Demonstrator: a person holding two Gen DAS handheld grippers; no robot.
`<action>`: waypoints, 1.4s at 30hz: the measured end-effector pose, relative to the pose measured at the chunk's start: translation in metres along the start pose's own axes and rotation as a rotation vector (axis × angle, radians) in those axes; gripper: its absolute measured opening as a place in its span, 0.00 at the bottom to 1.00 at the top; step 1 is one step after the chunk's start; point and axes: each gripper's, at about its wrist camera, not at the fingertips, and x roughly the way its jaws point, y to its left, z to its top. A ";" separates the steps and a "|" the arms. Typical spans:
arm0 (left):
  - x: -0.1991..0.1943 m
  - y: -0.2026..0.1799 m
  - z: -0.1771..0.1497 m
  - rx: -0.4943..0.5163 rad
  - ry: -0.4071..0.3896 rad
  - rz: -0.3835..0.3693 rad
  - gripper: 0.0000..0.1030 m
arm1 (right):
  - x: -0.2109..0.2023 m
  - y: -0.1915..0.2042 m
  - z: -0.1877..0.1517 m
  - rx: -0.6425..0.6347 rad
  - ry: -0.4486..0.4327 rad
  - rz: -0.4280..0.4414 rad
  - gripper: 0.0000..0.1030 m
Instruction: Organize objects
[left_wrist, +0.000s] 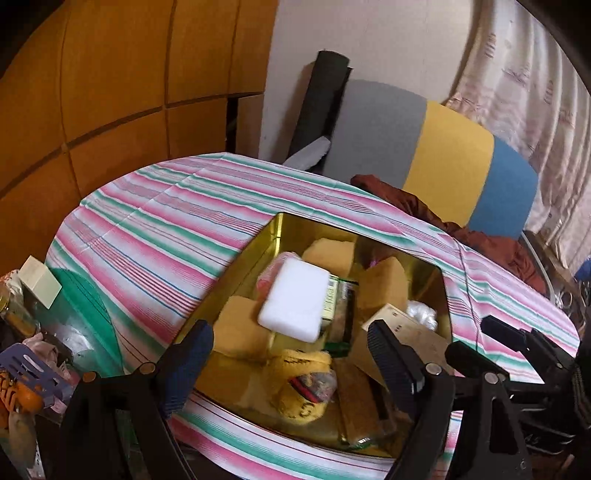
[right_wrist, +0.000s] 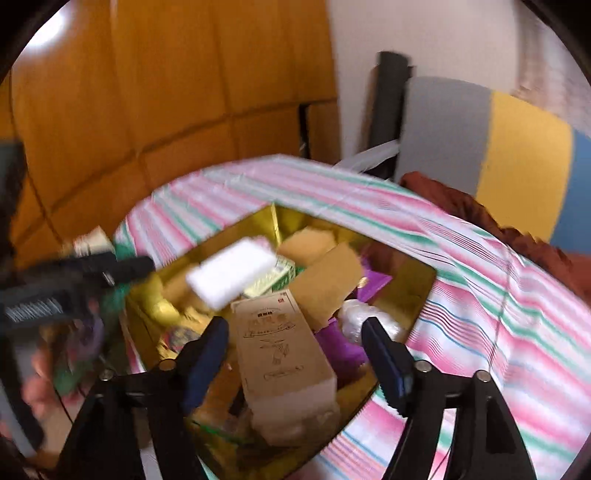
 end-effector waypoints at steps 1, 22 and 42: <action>-0.002 -0.002 -0.002 0.007 -0.005 -0.001 0.84 | -0.006 -0.002 -0.002 0.034 0.000 -0.015 0.77; -0.027 -0.002 -0.021 0.058 -0.007 0.200 0.71 | -0.031 0.032 -0.008 0.204 0.129 -0.293 1.00; -0.026 0.003 -0.023 0.069 0.072 0.192 0.67 | -0.026 0.052 -0.006 0.229 0.167 -0.396 1.00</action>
